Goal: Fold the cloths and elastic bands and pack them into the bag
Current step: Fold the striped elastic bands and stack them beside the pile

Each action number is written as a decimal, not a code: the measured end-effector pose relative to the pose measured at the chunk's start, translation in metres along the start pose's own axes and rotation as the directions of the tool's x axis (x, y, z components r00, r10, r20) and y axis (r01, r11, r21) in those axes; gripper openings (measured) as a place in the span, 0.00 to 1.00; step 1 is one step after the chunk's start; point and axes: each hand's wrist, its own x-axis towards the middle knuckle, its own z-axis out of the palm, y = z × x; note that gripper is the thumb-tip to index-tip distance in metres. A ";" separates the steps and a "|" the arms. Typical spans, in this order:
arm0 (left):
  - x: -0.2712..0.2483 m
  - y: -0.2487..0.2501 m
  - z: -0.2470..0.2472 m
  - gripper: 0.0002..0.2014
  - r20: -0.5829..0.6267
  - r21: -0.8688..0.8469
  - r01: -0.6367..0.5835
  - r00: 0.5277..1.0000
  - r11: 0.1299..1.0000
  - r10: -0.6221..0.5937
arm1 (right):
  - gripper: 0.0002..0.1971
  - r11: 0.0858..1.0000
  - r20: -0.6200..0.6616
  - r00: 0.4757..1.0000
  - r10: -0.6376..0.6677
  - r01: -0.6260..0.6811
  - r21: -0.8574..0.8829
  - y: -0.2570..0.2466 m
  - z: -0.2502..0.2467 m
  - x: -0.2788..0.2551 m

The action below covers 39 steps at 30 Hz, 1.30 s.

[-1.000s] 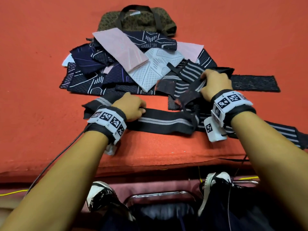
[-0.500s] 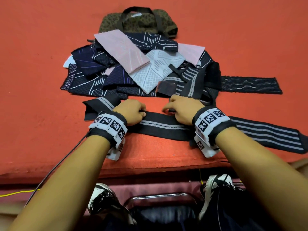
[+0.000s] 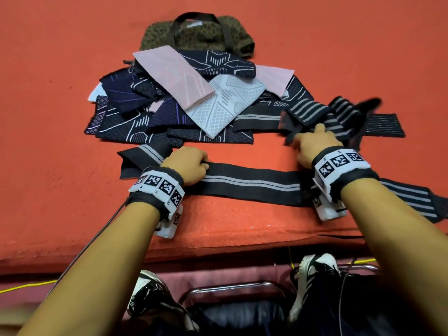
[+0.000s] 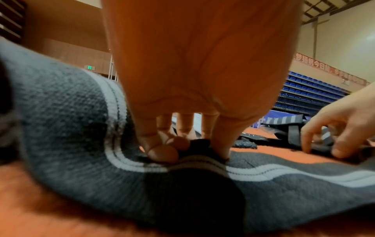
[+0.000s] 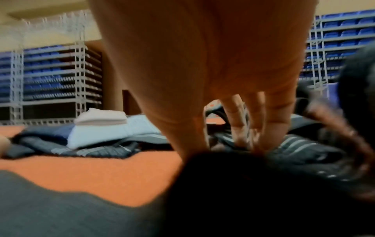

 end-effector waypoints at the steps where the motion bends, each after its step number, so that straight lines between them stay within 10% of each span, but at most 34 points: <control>1: 0.000 0.001 0.000 0.10 -0.008 -0.008 0.006 1.000 1.000 -0.006 | 0.20 0.997 0.004 0.998 -0.067 0.067 0.033 -0.008 -0.003 -0.005; 7: 0.001 0.010 0.003 0.11 -0.059 -0.026 -0.012 0.998 1.000 0.011 | 0.25 0.899 0.171 0.883 -0.437 0.425 0.104 -0.069 -0.011 -0.043; 15: -0.003 0.019 0.010 0.09 -0.125 -0.156 -0.067 0.991 0.985 0.047 | 0.51 0.892 0.256 0.854 -0.452 0.427 0.149 -0.105 0.008 -0.054; 21: -0.009 -0.008 -0.020 0.14 -0.171 -0.315 -0.089 0.985 0.945 0.035 | 0.28 0.907 0.131 0.903 -0.408 0.418 -0.054 -0.106 0.009 -0.054; 26: -0.014 -0.048 -0.047 0.15 -0.357 -0.266 0.032 0.925 0.963 -0.129 | 0.29 0.913 0.054 0.916 -0.398 0.401 -0.080 -0.108 -0.001 -0.049; 39: -0.021 -0.094 -0.035 0.23 -0.022 -0.130 0.421 0.904 0.898 -0.427 | 0.22 0.795 -0.059 0.794 -0.606 0.601 -0.083 -0.137 0.011 -0.071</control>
